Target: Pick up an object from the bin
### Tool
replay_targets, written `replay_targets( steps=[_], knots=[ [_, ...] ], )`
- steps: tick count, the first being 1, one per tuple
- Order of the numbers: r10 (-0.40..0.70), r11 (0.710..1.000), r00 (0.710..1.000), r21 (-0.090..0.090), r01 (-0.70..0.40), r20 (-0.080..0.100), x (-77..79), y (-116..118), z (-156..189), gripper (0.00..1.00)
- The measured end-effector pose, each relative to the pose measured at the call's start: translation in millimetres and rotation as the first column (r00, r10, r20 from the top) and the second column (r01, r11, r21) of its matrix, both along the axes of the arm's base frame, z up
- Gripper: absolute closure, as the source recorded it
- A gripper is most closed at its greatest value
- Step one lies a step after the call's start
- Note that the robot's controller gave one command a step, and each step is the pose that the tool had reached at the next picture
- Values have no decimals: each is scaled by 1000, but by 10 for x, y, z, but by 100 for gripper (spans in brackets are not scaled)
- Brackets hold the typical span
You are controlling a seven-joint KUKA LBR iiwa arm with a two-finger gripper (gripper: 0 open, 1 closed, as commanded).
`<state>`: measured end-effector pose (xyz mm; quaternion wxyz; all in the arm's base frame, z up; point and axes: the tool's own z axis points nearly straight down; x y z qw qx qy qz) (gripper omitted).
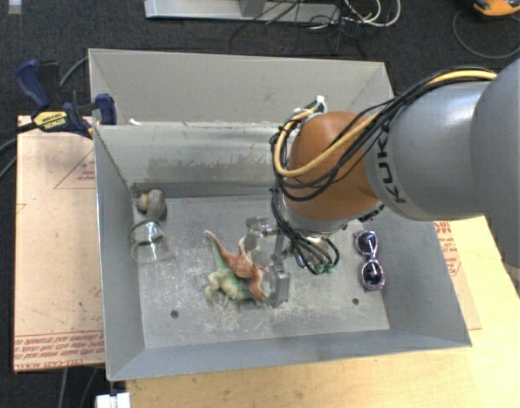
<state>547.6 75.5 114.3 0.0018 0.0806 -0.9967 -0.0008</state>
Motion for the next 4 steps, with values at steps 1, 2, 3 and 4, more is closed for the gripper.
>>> replay_targets(
  steps=[1,2,3,4],
  knots=[
    [352,936,936,-1,-352,11,-336,296,-393,0],
    [426,905,905,1,-426,6,-161,435,-395,0],
    [565,825,825,-3,-565,14,-256,766,-430,0],
    [700,714,714,-1,-700,14,-343,1186,-428,0]
  ],
)
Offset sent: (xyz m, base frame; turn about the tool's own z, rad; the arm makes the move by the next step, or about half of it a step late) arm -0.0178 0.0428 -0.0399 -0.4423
